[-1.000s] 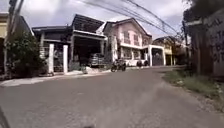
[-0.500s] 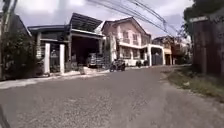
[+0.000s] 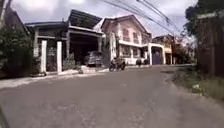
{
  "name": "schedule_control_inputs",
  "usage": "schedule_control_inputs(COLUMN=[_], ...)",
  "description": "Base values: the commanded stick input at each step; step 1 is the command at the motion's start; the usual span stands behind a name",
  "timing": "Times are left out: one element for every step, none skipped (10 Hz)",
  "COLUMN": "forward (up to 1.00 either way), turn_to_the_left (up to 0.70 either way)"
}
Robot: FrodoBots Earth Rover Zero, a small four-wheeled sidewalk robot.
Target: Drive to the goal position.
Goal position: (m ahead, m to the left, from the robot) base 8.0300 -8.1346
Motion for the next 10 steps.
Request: schedule_control_inputs(forward=[0.7,0.7,0.7,0.7,0.7,0.7,0.7,0.7,0.7,0.7], turn_to_the_left=[0.0,0.0,0.0,0.0,0.0,0.0,-0.03,-0.15,-0.33,-0.32])
